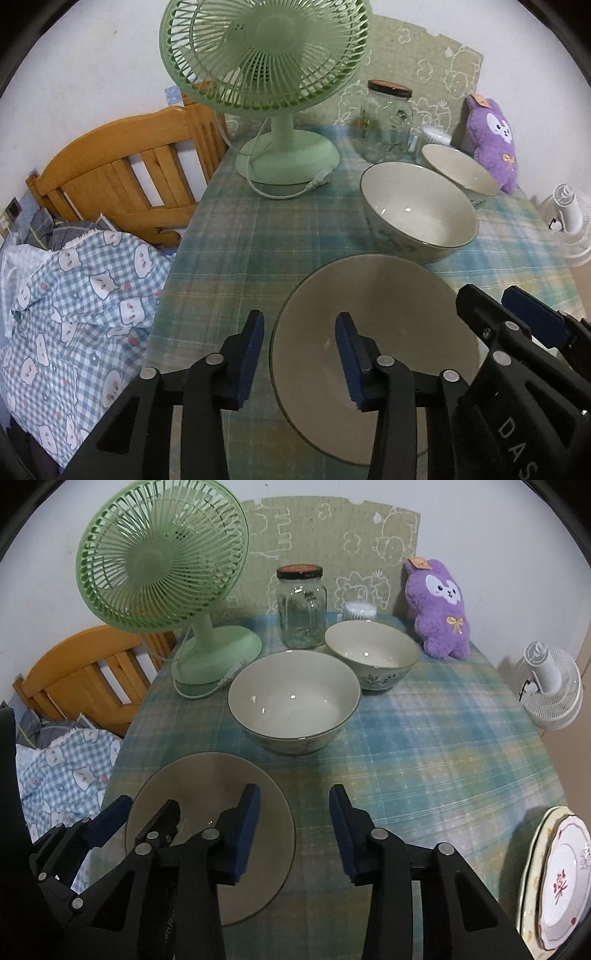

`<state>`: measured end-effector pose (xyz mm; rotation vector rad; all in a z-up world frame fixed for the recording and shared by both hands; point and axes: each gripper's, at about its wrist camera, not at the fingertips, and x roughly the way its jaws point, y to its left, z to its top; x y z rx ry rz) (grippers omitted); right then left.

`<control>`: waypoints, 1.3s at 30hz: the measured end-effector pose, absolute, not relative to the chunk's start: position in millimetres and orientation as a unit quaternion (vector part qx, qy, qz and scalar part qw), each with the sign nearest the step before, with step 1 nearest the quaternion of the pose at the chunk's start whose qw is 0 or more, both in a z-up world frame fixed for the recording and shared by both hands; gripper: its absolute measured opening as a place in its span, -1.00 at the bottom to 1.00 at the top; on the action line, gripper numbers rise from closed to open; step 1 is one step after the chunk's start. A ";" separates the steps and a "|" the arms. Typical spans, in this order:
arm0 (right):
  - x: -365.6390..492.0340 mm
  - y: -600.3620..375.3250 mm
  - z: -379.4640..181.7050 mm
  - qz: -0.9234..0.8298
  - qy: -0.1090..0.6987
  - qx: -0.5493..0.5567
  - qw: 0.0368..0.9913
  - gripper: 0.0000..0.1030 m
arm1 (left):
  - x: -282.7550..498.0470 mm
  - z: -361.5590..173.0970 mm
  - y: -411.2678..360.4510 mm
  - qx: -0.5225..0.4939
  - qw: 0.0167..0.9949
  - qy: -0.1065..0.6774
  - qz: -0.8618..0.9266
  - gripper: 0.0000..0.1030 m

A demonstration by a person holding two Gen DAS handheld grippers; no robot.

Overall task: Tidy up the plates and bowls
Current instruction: 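Close both grippers on the beige plate rim and lift it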

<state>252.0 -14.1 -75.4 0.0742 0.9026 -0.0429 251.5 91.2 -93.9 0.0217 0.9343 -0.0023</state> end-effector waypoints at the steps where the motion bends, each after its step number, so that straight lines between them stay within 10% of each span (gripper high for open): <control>1: 253.8 -14.1 -78.0 -0.022 0.438 0.037 0.898 -0.18 | 252.7 -95.9 91.9 0.011 0.892 0.451 -0.001 -0.34; 15: 266.7 -10.5 -95.4 -0.013 0.455 0.044 0.889 -0.66 | 258.2 -103.1 94.0 0.027 0.894 0.447 0.003 -0.63; 39: 242.1 -28.2 -78.5 -0.029 0.458 0.043 0.887 -0.69 | 234.0 -88.8 76.2 0.006 0.892 0.452 -0.013 -0.66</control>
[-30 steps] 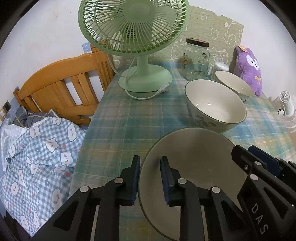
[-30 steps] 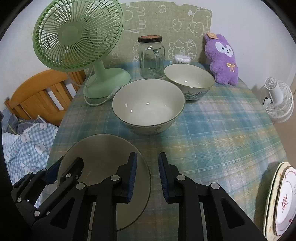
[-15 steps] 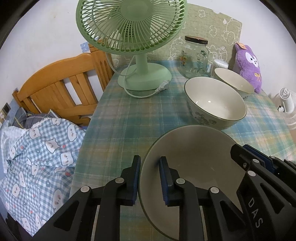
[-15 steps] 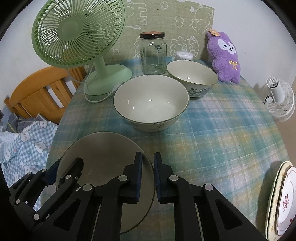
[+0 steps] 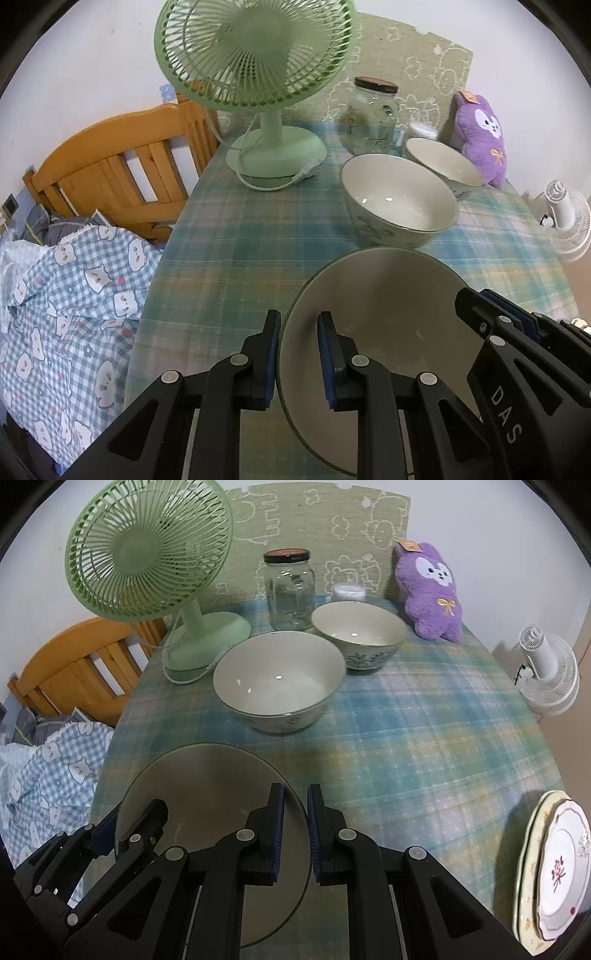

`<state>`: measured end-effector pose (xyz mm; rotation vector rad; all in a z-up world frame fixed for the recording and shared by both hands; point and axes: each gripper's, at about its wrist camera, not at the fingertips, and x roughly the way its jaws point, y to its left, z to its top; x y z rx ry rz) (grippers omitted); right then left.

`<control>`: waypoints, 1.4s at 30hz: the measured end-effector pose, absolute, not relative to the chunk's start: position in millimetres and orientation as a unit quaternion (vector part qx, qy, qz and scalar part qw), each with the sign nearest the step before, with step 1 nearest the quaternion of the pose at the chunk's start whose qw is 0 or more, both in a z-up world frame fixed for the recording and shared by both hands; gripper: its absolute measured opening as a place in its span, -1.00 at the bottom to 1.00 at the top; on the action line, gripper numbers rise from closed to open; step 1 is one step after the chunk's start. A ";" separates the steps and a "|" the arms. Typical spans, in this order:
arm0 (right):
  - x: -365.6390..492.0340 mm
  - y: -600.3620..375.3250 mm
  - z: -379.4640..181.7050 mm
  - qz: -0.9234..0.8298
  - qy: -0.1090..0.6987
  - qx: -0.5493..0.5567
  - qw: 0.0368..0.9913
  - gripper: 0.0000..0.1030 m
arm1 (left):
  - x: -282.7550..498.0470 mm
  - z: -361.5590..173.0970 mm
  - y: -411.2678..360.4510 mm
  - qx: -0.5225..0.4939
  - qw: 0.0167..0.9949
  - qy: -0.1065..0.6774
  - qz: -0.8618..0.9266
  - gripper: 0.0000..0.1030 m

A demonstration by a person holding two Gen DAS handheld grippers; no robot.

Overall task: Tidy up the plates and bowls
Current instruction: 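Close both grippers on the beige plate rim and lift it, then carry the beige plate with both grippers toward the flower plate stack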

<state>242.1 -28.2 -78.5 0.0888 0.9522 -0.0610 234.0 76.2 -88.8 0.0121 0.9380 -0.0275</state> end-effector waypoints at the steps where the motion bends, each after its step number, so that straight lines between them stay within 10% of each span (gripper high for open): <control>1: 239.4 -30.9 -77.1 -0.029 0.457 0.042 0.888 -0.69 | 231.8 -87.4 73.4 0.006 0.892 0.451 -0.013 -0.66; 42: 136.6 -156.0 -62.1 -0.023 0.466 0.028 0.884 -0.69 | 133.2 -75.9 -48.8 -0.010 0.887 0.462 -0.009 -0.66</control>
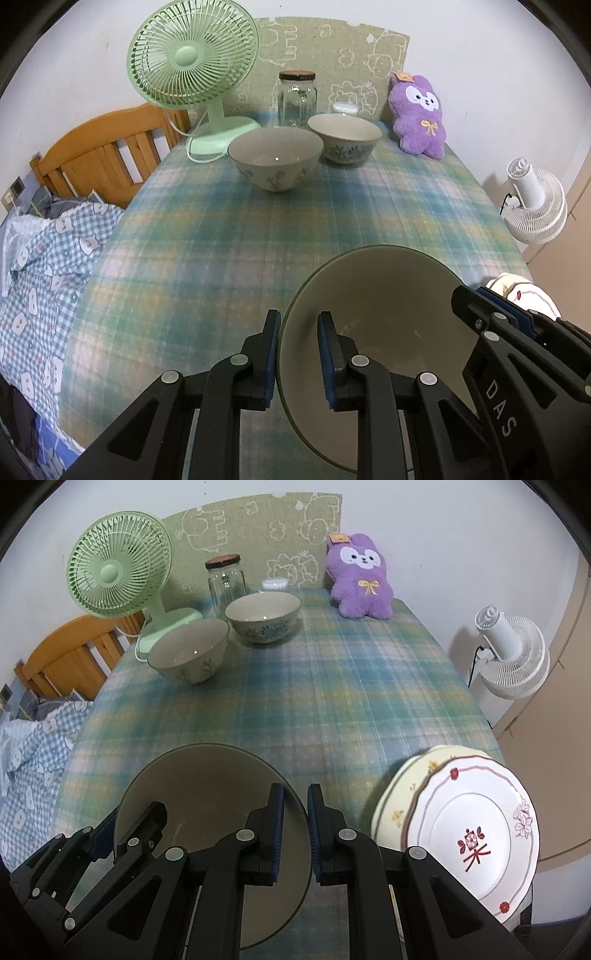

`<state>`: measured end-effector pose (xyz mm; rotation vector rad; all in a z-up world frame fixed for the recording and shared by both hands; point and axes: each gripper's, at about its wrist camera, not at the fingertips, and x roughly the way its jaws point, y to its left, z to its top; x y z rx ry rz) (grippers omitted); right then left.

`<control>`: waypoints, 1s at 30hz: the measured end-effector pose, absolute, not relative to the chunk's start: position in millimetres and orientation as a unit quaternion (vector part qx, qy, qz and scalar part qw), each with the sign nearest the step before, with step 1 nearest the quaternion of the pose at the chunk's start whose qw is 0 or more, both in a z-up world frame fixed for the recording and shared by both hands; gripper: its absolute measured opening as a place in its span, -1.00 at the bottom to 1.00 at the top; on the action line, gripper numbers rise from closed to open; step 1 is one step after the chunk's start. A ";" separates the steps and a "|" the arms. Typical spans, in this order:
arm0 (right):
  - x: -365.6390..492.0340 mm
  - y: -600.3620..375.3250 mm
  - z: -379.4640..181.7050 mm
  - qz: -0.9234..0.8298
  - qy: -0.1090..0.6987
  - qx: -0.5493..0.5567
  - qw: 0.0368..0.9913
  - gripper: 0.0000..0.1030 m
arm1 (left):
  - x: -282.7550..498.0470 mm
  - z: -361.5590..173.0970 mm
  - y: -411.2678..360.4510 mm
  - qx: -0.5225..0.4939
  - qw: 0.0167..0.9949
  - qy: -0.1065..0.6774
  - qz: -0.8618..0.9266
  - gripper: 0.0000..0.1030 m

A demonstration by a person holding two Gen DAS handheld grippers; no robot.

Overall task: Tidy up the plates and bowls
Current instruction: 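Carry the beige plate with both grippers toward the flower plate stack, then lower the beige plate beside the plate stack and open both grippers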

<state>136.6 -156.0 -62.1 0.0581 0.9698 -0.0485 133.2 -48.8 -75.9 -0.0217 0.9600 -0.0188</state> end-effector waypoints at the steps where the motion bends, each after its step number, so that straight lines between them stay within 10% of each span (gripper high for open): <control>1: 135.3 -157.6 -63.7 -0.022 0.468 0.027 0.883 -0.69 | 131.5 -77.7 -50.7 -0.011 0.886 0.464 -0.008 -0.66; 26: 135.7 -176.3 -86.6 -0.025 0.480 0.033 0.876 -0.68 | 132.4 -98.8 -66.3 -0.014 0.875 0.484 -0.002 -0.54; 30: 137.0 -173.5 -84.5 -0.011 0.480 0.029 0.877 -0.20 | 130.2 -95.6 -64.9 -0.017 0.878 0.479 -0.003 -0.31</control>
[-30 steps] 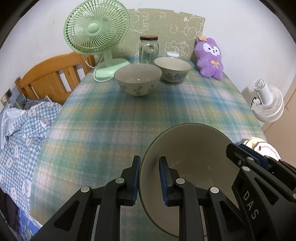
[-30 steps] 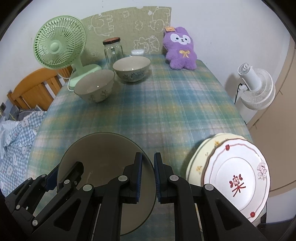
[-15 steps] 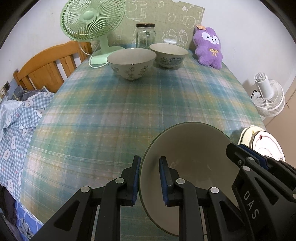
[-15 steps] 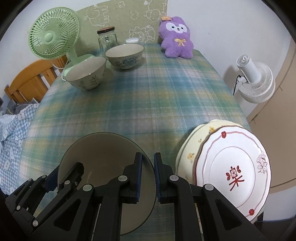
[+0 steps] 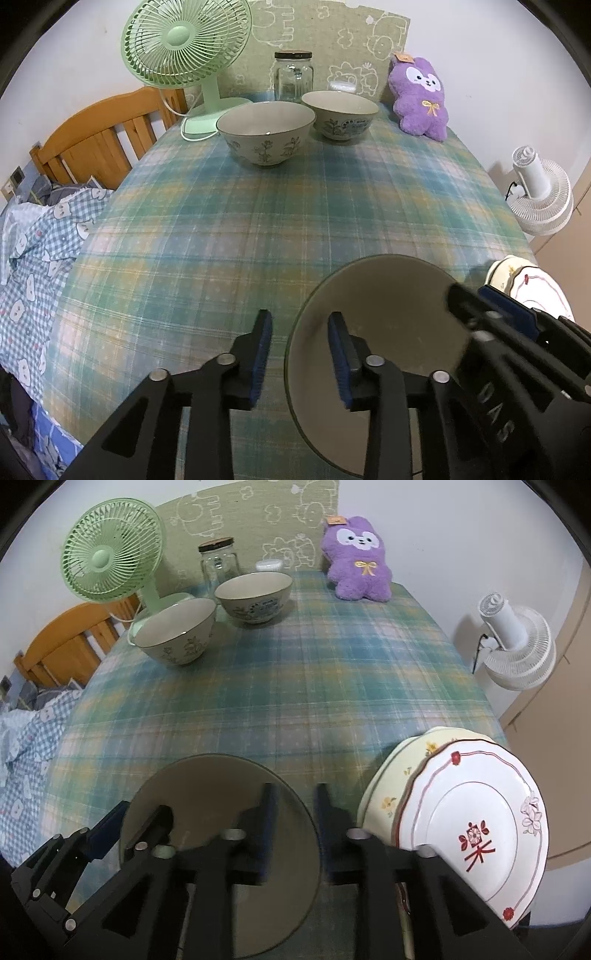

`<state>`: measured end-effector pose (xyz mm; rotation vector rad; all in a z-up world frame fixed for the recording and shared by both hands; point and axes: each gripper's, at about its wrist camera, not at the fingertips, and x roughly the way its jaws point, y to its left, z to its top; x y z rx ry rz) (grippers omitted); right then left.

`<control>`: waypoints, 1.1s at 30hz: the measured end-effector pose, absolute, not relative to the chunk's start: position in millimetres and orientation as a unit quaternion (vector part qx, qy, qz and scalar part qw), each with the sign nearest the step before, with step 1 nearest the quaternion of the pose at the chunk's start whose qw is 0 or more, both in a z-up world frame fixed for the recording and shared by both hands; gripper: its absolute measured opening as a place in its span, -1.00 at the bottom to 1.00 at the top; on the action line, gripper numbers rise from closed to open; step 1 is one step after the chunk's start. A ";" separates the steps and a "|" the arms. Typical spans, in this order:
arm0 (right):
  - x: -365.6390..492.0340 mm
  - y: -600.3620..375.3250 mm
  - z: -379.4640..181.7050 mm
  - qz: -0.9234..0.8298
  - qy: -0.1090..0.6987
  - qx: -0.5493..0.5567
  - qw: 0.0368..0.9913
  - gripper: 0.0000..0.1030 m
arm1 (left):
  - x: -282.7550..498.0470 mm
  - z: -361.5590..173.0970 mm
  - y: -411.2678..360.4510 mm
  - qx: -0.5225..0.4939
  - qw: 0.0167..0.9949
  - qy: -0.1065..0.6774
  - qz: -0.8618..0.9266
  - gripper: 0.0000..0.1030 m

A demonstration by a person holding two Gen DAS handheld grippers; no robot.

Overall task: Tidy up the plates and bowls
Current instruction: 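Lower the beige plate beside the plate stack and open both grippers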

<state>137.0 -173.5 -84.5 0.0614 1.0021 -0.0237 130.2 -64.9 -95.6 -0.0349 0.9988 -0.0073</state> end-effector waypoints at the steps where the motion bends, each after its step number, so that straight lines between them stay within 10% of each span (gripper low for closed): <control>1: 136.3 -174.1 -82.9 -0.010 0.477 0.033 0.878 0.14 | 129.9 -94.5 -64.4 -0.019 0.878 0.478 -0.005 -0.23; 3: 133.7 -174.8 -78.5 -0.015 0.468 0.034 0.883 0.43 | 129.6 -91.5 -64.4 -0.019 0.880 0.475 -0.008 -0.12; 11: 128.5 -174.6 -60.0 0.000 0.454 0.029 0.891 0.45 | 123.4 -73.6 -64.9 -0.021 0.887 0.461 -0.001 0.35; 33: 115.5 -180.2 19.4 0.040 0.395 0.015 0.918 0.47 | 107.4 1.0 -70.9 -0.019 0.917 0.397 0.036 0.37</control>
